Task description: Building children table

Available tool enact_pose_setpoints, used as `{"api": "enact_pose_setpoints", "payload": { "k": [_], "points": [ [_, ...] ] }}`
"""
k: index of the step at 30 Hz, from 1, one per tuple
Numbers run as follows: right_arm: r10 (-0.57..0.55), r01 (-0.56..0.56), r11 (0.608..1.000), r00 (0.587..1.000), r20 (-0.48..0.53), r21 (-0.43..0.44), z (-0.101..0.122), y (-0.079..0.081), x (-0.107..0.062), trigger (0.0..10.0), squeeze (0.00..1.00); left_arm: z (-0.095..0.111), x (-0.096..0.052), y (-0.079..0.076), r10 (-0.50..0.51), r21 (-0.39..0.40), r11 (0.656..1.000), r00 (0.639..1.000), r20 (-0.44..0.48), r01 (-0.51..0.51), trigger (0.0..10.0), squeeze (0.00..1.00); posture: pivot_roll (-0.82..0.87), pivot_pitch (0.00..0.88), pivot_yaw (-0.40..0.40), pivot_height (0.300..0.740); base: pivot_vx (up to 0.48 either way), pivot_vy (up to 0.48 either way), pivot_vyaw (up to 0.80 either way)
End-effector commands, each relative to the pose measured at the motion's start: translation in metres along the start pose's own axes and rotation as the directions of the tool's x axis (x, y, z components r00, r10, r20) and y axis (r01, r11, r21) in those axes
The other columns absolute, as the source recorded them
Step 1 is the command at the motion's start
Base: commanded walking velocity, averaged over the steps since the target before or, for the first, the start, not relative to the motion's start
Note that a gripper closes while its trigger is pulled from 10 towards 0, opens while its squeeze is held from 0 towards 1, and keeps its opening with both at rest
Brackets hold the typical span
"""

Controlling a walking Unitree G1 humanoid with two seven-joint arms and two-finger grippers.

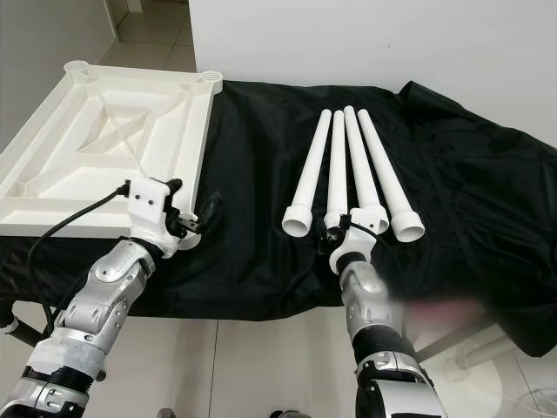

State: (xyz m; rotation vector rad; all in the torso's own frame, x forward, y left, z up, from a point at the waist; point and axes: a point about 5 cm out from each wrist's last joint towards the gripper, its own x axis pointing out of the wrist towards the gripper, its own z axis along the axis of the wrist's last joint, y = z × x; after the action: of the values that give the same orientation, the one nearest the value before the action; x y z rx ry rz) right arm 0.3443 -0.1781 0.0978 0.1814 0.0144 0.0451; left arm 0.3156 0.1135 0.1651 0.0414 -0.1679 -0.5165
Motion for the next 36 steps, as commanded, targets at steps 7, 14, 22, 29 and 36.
{"api": "enact_pose_setpoints", "payload": {
  "k": [7, 14, 22, 29, 36],
  "points": [
    [-0.007, 0.014, 0.999, 0.988, 0.155, -0.04, 0.017, -0.002, -0.006, 10.0, 0.0, -0.009, 0.0, -0.02, -0.247, -0.054, 0.968, 0.964, -0.094, 0.243, 10.0, 0.0, 0.02, 0.046, -0.054, 0.74, 0.0, 0.0, 0.0],
    [0.015, 0.013, 0.993, 0.972, 0.234, -0.12, 0.027, 0.0, -0.01, 10.0, 0.0, 0.006, 0.004, -0.016, -0.307, -0.105, 0.948, 0.951, -0.043, 0.301, 10.0, 0.0, 0.01, 0.043, -0.055, 0.74, 0.0, 0.0, 0.0],
    [0.147, -0.111, 0.985, 0.942, 0.303, -0.134, 0.034, 0.012, -0.018, 10.0, 0.0, 0.023, 0.015, -0.011, -0.328, -0.163, 0.932, 0.945, 0.005, 0.324, 10.0, 0.0, 0.01, 0.049, -0.05, 0.74, 0.0, 0.0, 0.0],
    [0.299, -0.215, 0.939, 0.898, 0.323, -0.27, 0.041, 0.025, -0.019, 10.0, 0.0, 0.043, 0.025, -0.014, -0.463, -0.359, 0.813, 0.883, 0.077, 0.458, 10.0, 0.0, 0.0, 0.055, -0.043, 0.74, 0.0, 0.0, 0.0],
    [0.419, -0.315, 0.884, 0.86, 0.29, -0.344, 0.041, 0.039, -0.018, 10.0, 0.0, 0.053, 0.035, -0.018, -0.557, -0.489, 0.699, 0.826, 0.086, 0.522, 10.0, 0.0, -0.01, 0.053, -0.032, 0.74, 0.0, 0.0, 0.0]
  ]
}}
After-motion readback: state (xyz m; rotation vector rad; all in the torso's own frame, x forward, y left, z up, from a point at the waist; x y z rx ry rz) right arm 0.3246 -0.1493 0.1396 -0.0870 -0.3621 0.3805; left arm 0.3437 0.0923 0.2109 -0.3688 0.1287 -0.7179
